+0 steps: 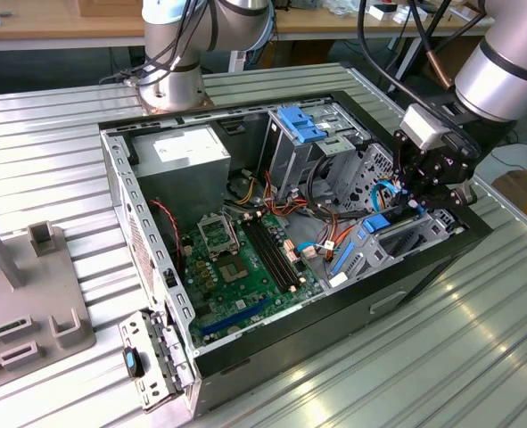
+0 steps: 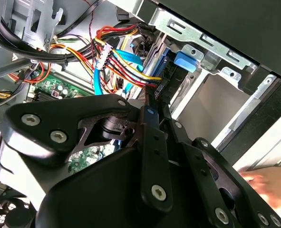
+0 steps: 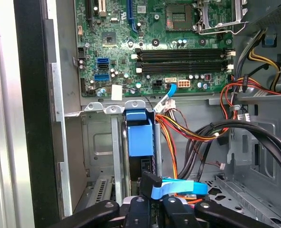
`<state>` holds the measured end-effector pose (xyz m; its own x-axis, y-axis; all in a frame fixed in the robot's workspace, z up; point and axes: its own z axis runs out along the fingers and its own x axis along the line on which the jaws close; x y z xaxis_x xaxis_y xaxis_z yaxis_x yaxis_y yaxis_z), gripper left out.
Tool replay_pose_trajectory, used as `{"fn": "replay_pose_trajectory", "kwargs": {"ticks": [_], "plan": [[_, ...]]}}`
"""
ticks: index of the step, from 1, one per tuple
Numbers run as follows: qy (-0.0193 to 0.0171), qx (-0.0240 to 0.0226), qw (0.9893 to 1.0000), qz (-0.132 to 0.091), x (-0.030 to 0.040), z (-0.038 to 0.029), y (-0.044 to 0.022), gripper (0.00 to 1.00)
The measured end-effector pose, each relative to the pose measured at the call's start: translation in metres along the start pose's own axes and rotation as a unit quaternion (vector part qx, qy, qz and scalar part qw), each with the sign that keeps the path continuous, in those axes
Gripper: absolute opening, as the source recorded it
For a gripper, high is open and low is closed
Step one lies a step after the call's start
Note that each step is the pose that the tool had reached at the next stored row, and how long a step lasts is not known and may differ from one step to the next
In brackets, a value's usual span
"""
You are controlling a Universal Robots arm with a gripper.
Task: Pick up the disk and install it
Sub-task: 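Insert the first disk wire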
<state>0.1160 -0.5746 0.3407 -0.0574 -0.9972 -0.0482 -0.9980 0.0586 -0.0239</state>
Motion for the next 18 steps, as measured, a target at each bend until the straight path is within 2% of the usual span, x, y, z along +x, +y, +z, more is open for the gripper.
{"fn": "replay_pose_trajectory", "kwargs": {"ticks": [5, 13, 14, 15, 18], "plan": [[-0.0001, 0.0, 1.0, 0.001, -0.0002, -0.0051, -0.0001, 0.16], [0.0001, 0.0001, 1.0, 0.001, -0.0003, -0.0054, -0.0004, 0.16], [0.0002, 0.0002, 1.0, 0.004, -0.0003, -0.0054, -0.0004, 0.16], [0.0005, 0.001, 0.9998, 0.021, -0.0003, -0.0053, -0.0005, 0.16], [0.0007, 0.0012, 0.9997, 0.024, -0.0003, -0.0053, -0.0005, 0.16]]}}
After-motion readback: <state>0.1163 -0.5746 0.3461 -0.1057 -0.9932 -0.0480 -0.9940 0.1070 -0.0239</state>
